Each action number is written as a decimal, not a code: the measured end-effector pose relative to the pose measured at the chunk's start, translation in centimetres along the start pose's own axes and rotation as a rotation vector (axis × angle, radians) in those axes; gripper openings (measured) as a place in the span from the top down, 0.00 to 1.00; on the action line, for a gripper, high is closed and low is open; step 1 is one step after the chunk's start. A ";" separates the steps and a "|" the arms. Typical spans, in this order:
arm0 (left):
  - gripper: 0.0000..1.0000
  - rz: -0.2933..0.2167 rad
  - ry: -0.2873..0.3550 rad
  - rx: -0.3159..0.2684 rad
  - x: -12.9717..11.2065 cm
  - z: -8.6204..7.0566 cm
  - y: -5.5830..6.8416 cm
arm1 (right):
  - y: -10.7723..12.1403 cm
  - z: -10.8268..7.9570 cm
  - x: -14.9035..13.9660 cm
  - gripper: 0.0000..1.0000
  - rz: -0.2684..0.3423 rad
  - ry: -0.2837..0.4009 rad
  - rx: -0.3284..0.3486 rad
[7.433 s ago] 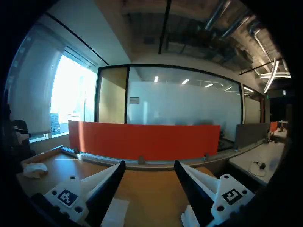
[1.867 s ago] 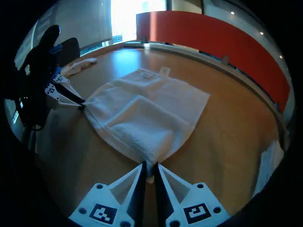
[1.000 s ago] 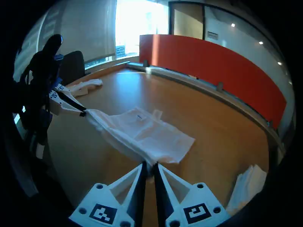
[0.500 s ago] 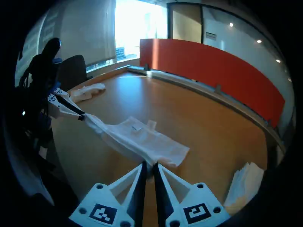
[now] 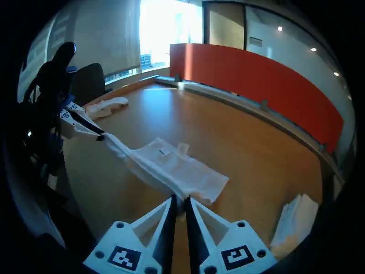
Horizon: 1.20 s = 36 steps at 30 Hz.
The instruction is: Fold towel
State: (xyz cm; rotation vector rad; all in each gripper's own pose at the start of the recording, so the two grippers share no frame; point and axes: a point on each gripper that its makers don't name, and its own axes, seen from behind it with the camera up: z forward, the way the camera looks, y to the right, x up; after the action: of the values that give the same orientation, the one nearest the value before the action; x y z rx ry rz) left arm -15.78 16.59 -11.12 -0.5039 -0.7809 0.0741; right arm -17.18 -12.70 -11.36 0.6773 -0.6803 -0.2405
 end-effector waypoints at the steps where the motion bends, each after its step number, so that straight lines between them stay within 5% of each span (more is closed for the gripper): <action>1: 0.80 0.002 0.000 0.002 0.1 0.2 -0.1 | 0.1 0.1 0.0 0.86 0.000 -0.002 -0.001; 20: 0.80 -0.002 -0.009 0.041 2.8 6.3 -3.0 | 3.9 5.4 -0.4 0.86 0.052 -0.071 -0.030; 36: 0.80 0.036 -0.049 0.051 1.9 11.0 -4.5 | 5.2 8.9 -2.1 0.86 0.089 -0.135 -0.030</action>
State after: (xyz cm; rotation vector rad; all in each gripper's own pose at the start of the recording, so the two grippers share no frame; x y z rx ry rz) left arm -22.58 17.61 -1.25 -0.4697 -0.8156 0.1401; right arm -24.61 -12.31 -3.90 0.6047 -0.8324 -0.2148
